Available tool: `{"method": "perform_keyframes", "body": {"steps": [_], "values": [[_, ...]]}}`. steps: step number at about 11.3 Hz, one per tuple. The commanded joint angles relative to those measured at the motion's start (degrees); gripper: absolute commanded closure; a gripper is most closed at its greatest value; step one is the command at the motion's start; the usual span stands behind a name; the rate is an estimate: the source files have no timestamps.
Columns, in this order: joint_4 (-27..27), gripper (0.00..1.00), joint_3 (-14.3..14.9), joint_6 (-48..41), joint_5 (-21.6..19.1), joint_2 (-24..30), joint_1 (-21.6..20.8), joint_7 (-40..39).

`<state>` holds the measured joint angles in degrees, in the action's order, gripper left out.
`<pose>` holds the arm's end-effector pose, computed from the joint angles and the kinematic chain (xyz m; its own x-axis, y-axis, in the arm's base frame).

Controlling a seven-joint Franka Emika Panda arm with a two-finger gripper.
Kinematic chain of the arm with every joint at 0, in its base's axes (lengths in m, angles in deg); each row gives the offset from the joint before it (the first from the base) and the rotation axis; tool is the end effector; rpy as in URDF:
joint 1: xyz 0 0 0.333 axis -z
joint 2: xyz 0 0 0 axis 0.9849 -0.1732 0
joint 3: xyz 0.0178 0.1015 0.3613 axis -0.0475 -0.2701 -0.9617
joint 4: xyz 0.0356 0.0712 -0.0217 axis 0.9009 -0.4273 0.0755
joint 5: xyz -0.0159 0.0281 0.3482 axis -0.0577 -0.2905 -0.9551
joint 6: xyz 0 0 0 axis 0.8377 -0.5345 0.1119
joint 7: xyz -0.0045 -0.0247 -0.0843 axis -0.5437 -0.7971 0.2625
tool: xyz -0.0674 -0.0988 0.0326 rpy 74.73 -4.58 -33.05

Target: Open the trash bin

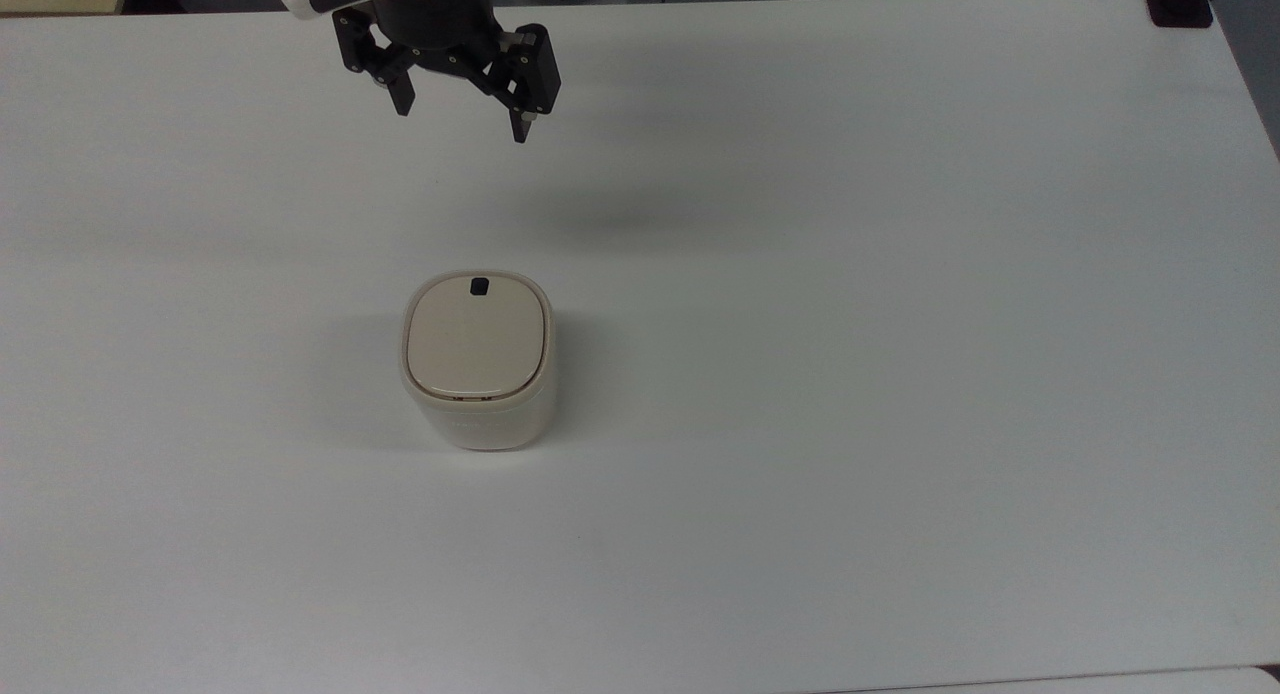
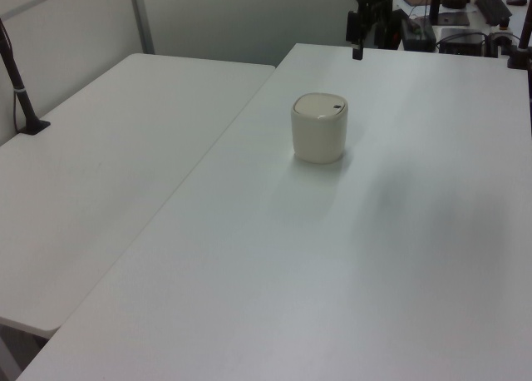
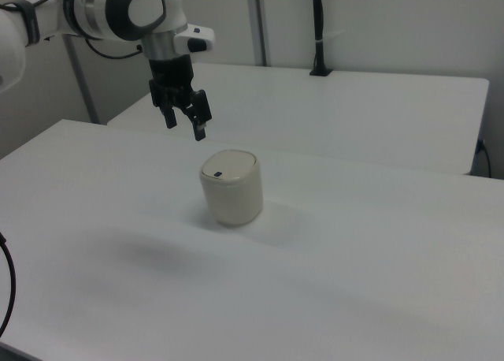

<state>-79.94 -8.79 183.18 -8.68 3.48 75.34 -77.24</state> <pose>0.5937 -0.0139 0.6194 0.9733 -0.2295 0.0051 -0.2295 -0.9733 0.0044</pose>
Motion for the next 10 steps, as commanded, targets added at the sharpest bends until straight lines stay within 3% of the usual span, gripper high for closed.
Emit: {"method": "perform_keyframes", "body": {"steps": [1, 3, 4, 8, 9, 10], "values": [[-1.7, 0.00, 0.4, 1.7, -0.1, 0.9, -0.2, 0.1], [-1.6, 0.05, 0.4, 1.8, 0.0, 0.9, -0.1, 0.1], [-1.7, 0.12, 0.4, 3.6, -0.3, 0.9, -0.2, 0.4], [-1.7, 0.67, 0.4, 9.5, -0.4, -1.0, -0.1, 0.8], [-1.8, 0.77, 0.4, 12.1, -0.3, -1.7, -0.6, 0.8], [-1.7, 0.80, 0.1, 14.0, -0.2, -3.6, -0.8, 0.8]]}}
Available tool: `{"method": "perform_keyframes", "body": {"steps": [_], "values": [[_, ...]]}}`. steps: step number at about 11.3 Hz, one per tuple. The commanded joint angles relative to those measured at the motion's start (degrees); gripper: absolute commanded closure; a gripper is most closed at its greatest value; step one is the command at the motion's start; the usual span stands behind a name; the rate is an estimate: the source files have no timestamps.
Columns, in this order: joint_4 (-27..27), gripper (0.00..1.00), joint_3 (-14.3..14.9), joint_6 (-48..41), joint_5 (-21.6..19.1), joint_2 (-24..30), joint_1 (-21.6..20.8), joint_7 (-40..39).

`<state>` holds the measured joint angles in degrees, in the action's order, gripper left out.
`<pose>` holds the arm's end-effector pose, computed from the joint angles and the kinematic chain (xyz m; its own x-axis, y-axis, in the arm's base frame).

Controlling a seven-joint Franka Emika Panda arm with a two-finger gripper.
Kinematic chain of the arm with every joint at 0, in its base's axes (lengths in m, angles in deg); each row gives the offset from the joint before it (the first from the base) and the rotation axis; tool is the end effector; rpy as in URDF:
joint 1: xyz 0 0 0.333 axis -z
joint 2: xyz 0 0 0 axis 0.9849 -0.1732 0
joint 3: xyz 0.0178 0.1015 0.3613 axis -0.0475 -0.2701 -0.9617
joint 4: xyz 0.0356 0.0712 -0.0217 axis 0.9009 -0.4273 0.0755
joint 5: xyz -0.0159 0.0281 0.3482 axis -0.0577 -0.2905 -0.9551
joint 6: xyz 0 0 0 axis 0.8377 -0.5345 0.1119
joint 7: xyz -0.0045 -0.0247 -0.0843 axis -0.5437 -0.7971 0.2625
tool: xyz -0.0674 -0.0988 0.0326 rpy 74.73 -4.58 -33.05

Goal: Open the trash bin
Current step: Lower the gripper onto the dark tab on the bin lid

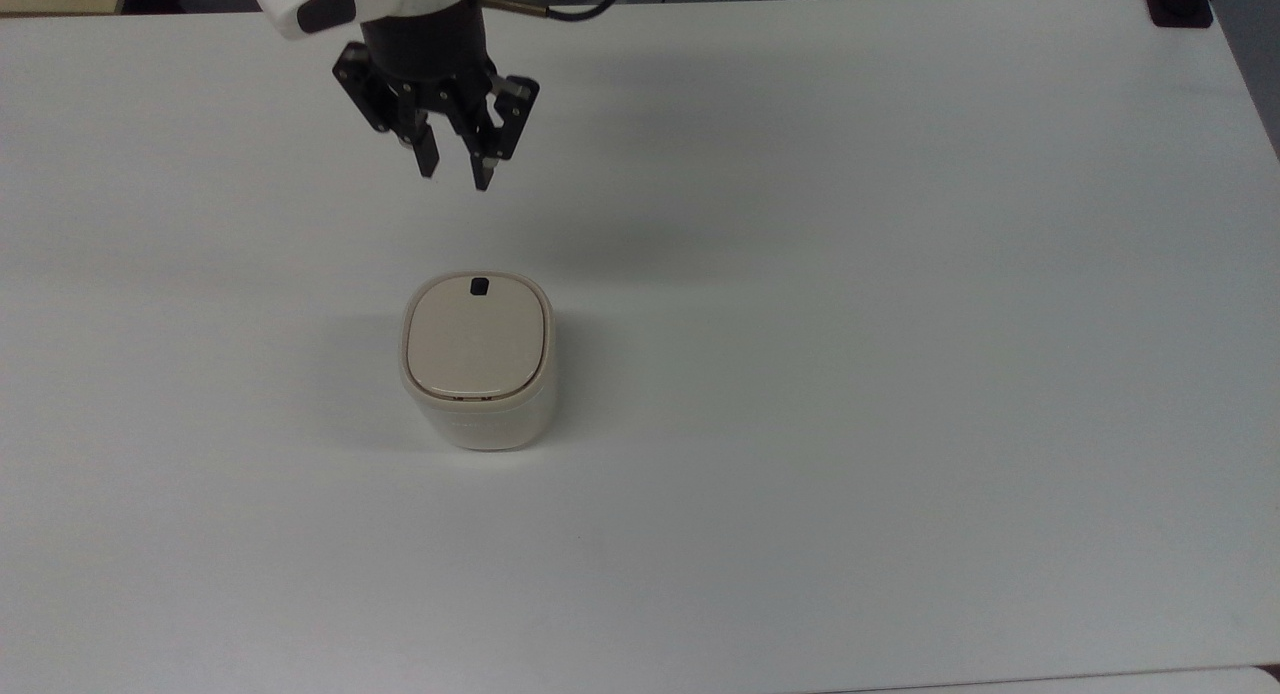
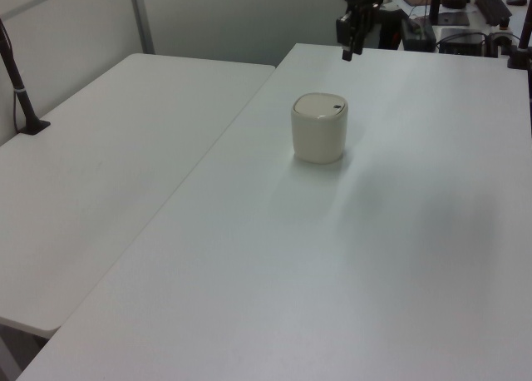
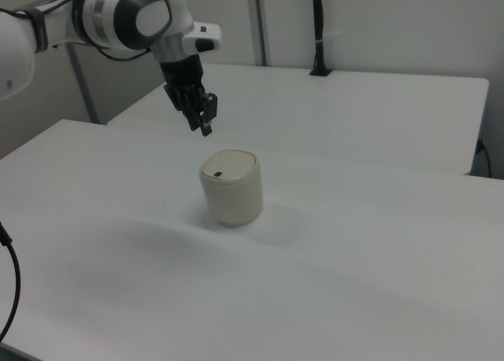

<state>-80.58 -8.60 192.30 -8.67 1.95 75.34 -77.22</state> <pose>0.6192 -0.0159 0.6137 0.9648 -0.2315 0.1250 -0.2315 -0.9727 -0.0143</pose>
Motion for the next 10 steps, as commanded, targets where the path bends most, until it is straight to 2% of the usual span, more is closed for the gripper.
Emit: {"method": "perform_keyframes", "body": {"steps": [1, 3, 10], "values": [[-1.0, 0.80, -0.3, 6.6, -0.3, -3.5, -0.8, 1.0], [-1.1, 0.80, -0.4, 9.0, 0.1, -5.0, -1.6, 0.9], [-1.4, 0.80, -0.4, 9.2, 0.9, -9.4, -2.9, 0.3]]}}
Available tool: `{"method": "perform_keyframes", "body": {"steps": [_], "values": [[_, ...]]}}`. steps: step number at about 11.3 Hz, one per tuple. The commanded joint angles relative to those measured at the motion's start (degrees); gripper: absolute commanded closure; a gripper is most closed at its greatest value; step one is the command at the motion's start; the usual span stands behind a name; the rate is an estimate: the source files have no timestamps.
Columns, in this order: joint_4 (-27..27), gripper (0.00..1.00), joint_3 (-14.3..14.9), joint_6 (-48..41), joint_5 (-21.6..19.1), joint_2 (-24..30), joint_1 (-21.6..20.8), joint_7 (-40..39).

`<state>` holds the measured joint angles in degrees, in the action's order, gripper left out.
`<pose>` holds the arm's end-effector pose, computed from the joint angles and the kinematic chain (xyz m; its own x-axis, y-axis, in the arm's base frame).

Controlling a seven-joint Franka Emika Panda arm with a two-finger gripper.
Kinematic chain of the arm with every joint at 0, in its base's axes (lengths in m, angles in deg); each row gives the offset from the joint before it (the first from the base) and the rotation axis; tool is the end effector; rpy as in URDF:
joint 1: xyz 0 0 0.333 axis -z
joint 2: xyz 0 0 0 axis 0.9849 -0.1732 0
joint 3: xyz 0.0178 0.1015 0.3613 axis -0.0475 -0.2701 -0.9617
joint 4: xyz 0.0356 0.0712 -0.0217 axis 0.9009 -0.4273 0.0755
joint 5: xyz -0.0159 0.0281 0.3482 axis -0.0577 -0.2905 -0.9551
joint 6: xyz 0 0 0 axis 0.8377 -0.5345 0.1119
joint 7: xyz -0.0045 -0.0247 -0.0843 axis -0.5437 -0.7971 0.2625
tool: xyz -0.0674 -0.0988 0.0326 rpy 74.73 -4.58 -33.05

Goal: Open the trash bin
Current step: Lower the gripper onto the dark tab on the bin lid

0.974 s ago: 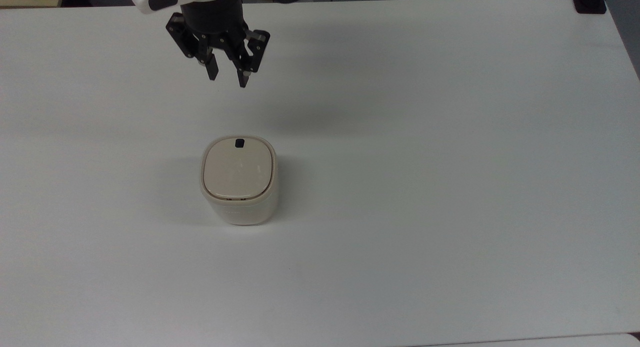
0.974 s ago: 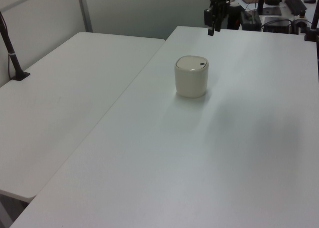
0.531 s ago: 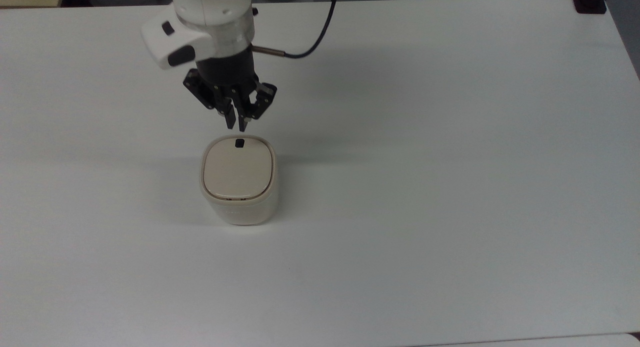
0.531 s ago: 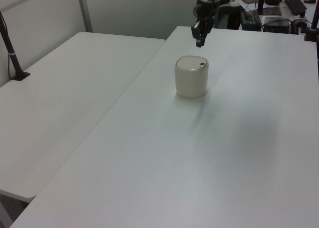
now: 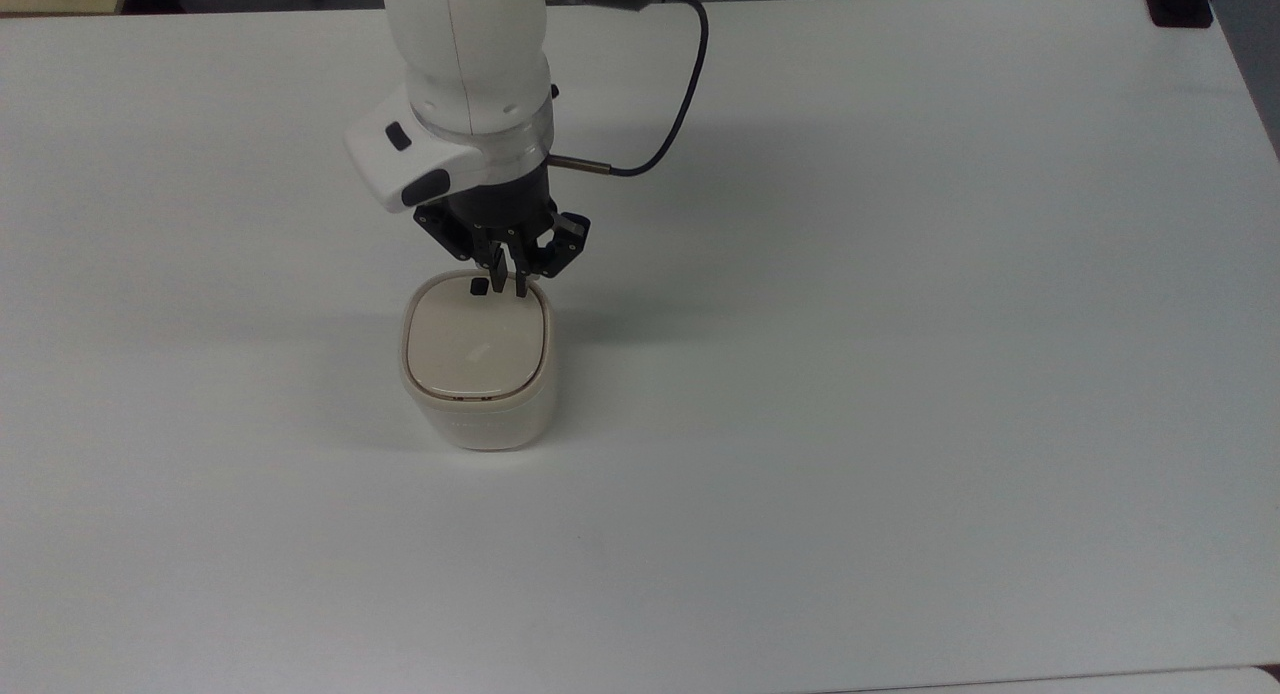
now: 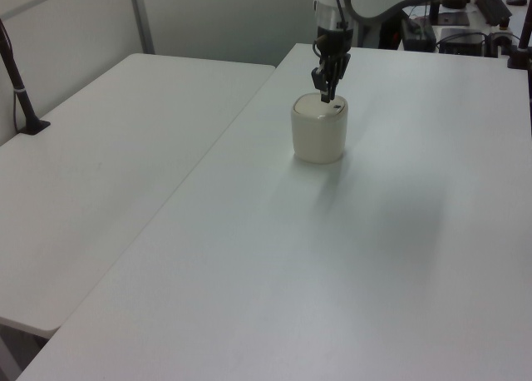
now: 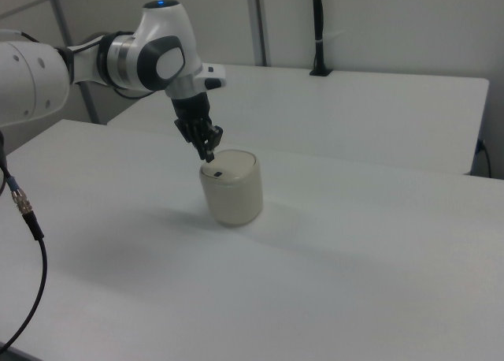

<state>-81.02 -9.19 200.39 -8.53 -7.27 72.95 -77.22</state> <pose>0.6721 0.0201 0.5207 0.9789 -0.1766 0.1024 -0.1784 -0.9839 0.0090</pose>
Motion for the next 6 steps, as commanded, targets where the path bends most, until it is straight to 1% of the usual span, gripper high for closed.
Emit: {"method": "perform_keyframes", "body": {"steps": [1, 6], "values": [[-0.9, 0.80, 0.3, 1.1, 0.7, -0.5, -0.5, 0.3], [-0.8, 0.80, 0.9, 2.1, 1.3, -2.5, -0.3, 0.1]]}}
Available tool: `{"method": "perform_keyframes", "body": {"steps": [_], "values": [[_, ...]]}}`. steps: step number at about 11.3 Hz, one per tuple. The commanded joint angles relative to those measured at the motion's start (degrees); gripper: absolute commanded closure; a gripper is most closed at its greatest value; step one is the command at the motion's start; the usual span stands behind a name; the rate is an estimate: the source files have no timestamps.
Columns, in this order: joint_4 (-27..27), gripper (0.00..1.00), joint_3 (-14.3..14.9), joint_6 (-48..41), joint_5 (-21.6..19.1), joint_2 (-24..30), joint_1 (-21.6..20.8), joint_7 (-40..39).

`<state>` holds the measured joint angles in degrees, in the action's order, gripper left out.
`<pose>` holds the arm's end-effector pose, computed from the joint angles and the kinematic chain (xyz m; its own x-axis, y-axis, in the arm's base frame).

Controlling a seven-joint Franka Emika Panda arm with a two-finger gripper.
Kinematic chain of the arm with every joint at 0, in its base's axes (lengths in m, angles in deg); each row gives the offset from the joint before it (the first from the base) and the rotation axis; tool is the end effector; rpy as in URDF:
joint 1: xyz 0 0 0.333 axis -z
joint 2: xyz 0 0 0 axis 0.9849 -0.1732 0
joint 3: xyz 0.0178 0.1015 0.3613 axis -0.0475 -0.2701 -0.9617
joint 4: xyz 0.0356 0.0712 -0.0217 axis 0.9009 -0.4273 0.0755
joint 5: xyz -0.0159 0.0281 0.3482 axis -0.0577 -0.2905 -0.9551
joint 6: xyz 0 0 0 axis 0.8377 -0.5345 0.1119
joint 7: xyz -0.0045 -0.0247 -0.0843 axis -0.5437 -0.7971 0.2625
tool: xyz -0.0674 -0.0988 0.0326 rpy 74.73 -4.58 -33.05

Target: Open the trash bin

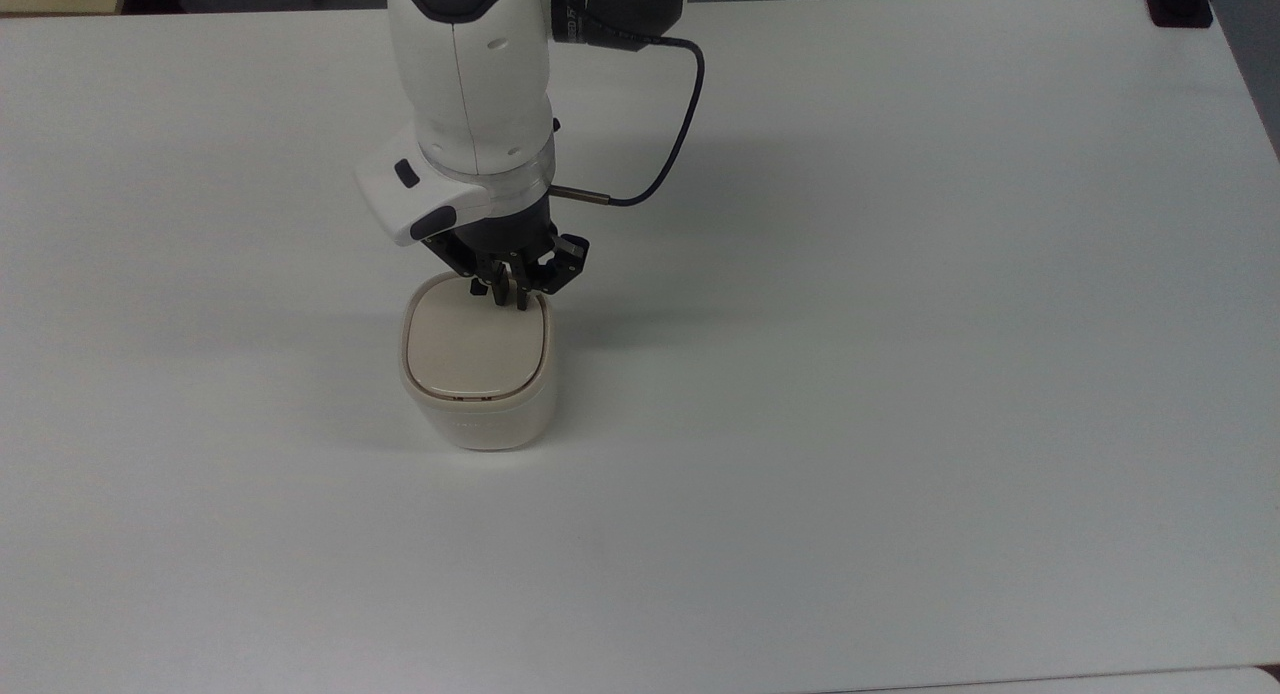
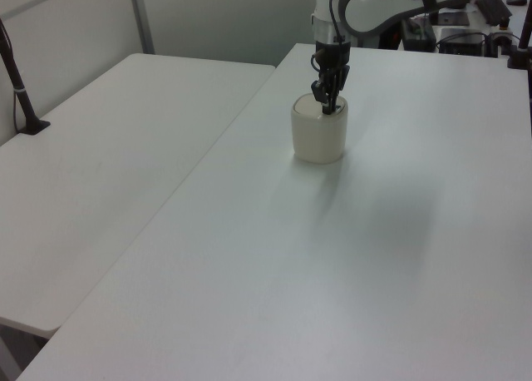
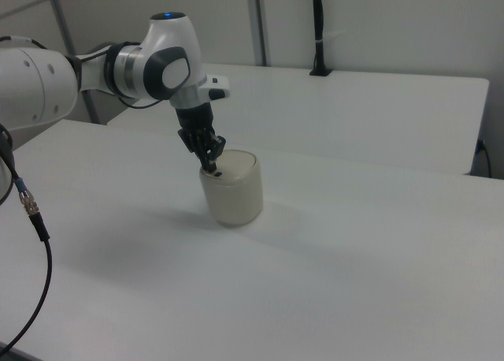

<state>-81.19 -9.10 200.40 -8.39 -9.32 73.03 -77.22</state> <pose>0.6780 0.0188 0.4954 0.9818 -0.1782 0.0663 -0.1801 -0.9834 0.0231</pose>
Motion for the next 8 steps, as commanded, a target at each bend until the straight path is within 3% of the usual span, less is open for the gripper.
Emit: {"method": "perform_keyframes", "body": {"steps": [1, 6, 8], "values": [[-0.7, 0.80, 0.8, 2.6, 1.2, -0.7, -0.3, 0.1], [-0.7, 0.80, 0.8, 2.9, 1.3, -4.1, -0.4, 0.1], [-0.4, 0.79, 0.9, 2.1, 1.0, -1.7, -0.2, 0.6]]}}
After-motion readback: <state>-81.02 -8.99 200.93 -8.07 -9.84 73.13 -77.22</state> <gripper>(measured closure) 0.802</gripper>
